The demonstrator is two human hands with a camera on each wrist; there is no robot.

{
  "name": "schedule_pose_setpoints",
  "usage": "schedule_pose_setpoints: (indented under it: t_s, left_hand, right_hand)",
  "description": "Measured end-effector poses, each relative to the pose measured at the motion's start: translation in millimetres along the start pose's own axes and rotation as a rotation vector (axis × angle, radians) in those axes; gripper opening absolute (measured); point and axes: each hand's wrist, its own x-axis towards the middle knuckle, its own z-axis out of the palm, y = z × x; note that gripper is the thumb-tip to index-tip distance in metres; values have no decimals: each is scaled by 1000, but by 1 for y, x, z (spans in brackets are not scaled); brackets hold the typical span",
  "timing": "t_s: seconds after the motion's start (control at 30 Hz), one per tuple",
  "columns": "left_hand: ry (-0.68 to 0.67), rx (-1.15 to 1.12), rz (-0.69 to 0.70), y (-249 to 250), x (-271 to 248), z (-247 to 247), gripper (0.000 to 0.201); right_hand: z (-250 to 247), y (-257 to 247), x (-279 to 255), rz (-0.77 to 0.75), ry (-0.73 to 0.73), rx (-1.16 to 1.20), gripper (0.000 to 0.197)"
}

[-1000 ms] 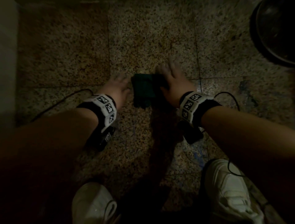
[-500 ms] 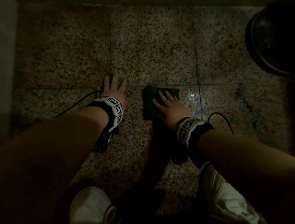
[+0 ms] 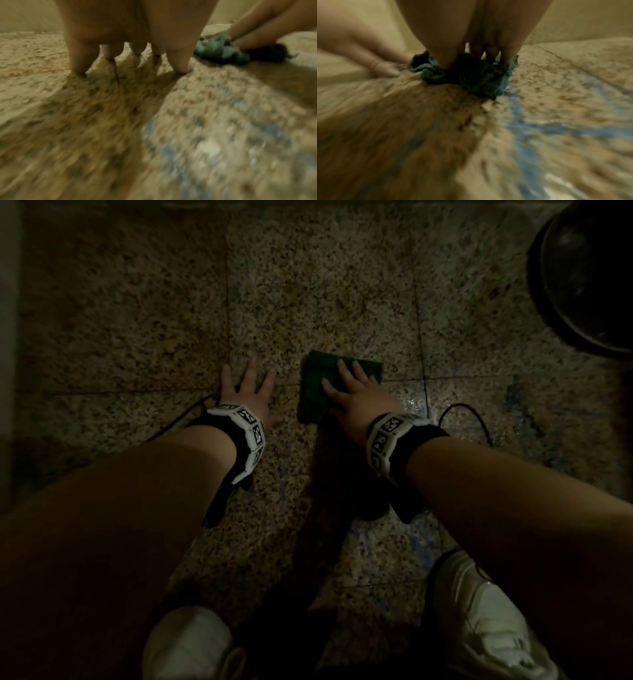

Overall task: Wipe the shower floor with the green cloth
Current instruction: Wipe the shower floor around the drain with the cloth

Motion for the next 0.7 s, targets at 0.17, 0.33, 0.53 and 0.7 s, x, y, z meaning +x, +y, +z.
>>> schedule_pose_setpoints:
  t_s: [0.17,0.33,0.53,0.7]
  left_hand:
    - [13,-48,-14,-1,5,3,84]
    - [49,-44,26,0,7,4,91]
    - [34,-31,6,8,13,7,96]
    - [16,-36,-5,8,13,6,99]
  right_hand:
    - [18,13,-30,-22,-45,-49,54]
    - [34,21,-50,-30,-101,-112,56]
    - [16,26,-41,-49,-97,-108,56]
    - [3,30,-9,26,-71,-14,60]
